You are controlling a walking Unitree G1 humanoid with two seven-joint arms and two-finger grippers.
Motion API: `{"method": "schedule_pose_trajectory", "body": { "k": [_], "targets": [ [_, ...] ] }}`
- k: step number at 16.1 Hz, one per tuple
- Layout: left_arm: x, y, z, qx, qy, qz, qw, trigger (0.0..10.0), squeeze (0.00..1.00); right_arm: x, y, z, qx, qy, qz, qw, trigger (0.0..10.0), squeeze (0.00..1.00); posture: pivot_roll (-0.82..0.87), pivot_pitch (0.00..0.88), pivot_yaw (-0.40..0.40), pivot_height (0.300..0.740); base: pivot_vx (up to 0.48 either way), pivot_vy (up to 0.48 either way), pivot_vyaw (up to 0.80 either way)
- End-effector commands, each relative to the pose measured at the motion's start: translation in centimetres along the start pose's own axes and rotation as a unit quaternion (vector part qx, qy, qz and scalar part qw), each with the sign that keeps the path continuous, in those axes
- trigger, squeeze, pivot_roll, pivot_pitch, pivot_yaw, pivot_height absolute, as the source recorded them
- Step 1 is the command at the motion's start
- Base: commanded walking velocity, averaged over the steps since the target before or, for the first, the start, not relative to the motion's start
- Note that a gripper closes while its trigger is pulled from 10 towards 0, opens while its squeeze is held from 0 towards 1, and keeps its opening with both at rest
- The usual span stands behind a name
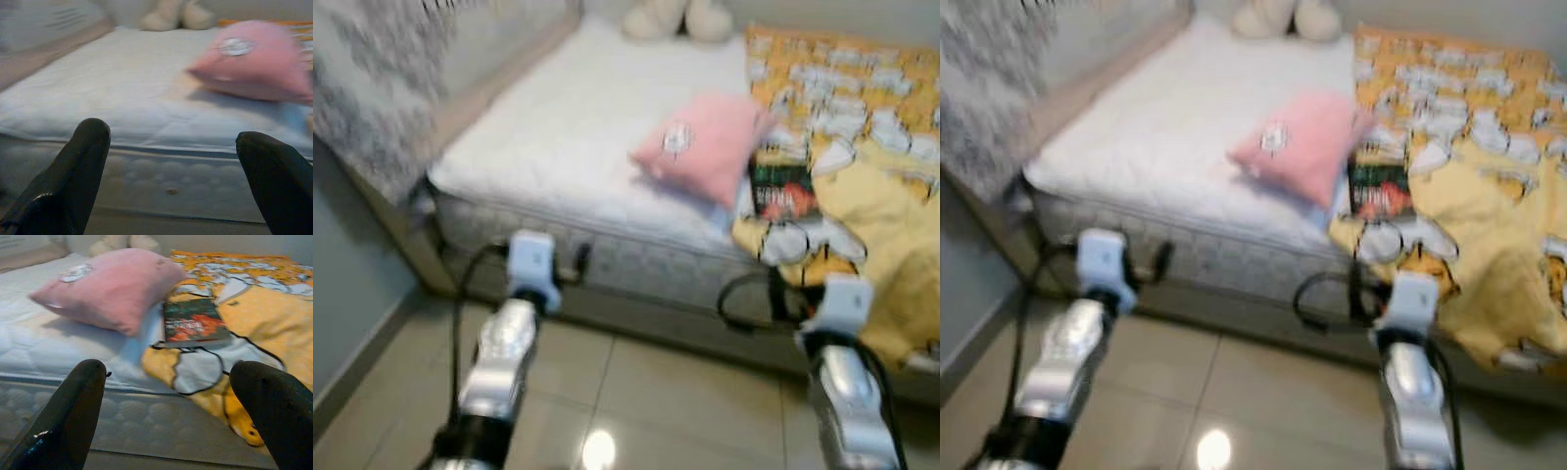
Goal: Clean up the room
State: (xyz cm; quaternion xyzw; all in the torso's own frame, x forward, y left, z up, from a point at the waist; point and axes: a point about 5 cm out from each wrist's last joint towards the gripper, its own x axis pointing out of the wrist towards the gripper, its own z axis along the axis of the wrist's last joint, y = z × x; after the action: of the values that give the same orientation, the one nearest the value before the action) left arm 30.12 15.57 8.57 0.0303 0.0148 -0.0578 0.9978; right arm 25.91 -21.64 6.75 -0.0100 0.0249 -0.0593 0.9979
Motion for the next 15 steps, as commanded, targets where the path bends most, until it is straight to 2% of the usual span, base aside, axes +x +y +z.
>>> {"method": "schedule_pose_trajectory", "body": {
  "k": [1,6,9,10,11,15],
  "targets": [
    [-0.1,0.2,0.0,0.009,0.001,0.018,1.000,10.0,1.00,0.2,-0.2,0.6,-0.003,-0.014,0.001,1.000,10.0,1.00,-0.10,0.000,0.005,0.740,0.000,0.000,0.00],
    [-0.2,0.1,0.2,0.005,-0.011,0.004,1.000,10.0,1.00,0.0,0.2,0.6,-0.007,-0.019,0.016,1.000,10.0,1.00,-0.09,0.000,-0.005,0.740,0.000,0.000,0.00],
    [0.1,-0.3,0.3,0.004,-0.010,-0.009,1.000,10.0,1.00,0.2,0.3,0.3,-0.014,-0.009,0.004,1.000,10.0,1.00,-0.09,0.000,-0.006,0.740,0.000,0.000,0.00],
    [0.3,-0.7,0.7,0.012,-0.017,-0.036,0.999,10.0,0.00,0.3,0.2,0.4,-0.014,-0.011,0.002,1.000,10.0,0.00,-0.09,0.000,-0.004,0.740,0.000,0.000,0.00],
    [0.5,-0.9,1.4,0.027,-0.034,-0.042,0.998,10.0,0.00,0.3,0.2,0.5,-0.022,-0.011,0.005,1.000,10.0,0.00,-0.09,0.000,-0.004,0.740,0.289,0.386,-0.52],
    [1.0,-0.5,1.7,0.017,-0.035,-0.033,0.999,10.0,0.00,0.5,0.3,0.5,-0.018,-0.008,0.001,1.000,10.0,0.00,-0.09,0.000,-0.001,0.740,0.465,0.000,-0.78]
  ]
}}
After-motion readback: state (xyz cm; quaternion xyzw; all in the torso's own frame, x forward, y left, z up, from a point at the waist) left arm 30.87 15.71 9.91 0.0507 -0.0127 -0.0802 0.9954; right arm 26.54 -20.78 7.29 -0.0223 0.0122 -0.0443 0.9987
